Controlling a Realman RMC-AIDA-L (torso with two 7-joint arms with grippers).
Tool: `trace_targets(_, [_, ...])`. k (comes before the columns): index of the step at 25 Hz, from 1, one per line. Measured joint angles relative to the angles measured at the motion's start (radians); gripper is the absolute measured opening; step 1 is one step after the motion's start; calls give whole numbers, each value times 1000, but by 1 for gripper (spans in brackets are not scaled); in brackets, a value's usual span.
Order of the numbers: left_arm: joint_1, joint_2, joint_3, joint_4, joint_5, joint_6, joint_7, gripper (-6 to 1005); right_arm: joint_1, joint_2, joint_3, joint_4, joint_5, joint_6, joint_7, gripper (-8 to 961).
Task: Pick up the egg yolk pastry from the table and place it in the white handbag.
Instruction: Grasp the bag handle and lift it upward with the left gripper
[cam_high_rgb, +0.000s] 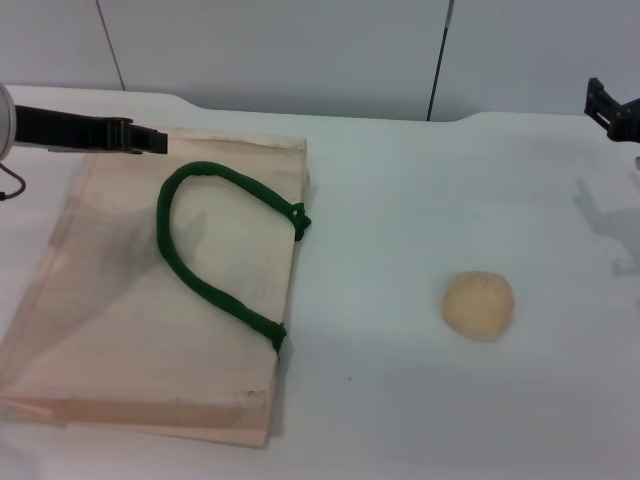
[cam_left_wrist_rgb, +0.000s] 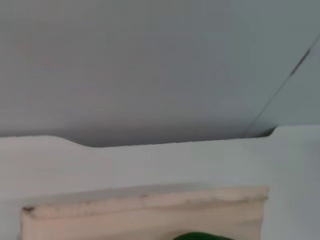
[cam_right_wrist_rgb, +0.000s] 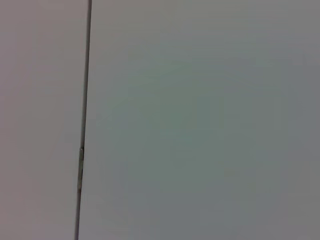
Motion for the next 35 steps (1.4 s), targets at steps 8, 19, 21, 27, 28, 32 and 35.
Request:
trace_targets(8, [5, 8, -19, 16, 45, -35, -53, 362, -3, 0, 0, 1, 0, 0, 1, 771])
trace_targets(19, [-38, 12, -91, -46, 123, -15, -52, 361, 0, 1, -5, 10, 0, 0, 1, 771])
trace_targets(21, [-42, 12, -90, -69, 123, 6, -44, 361, -1, 1, -11, 16, 0, 1, 1, 771])
trace_targets(27, [-69, 13, -81, -154, 129, 65, -16, 361, -6, 2, -23, 26, 0, 2, 1, 771])
trace_targets(28, [-76, 13, -81, -170, 135, 74, -10, 361, -6, 2, -24, 26, 0, 2, 1, 771])
trace_targets(32, [-109, 13, -80, -232, 165, 106, 6, 361, -5, 2, -25, 27, 0, 2, 1, 771])
trace_targets(35, [-123, 13, -78, -262, 174, 120, 9, 361, -5, 2, -24, 27, 0, 2, 1, 771])
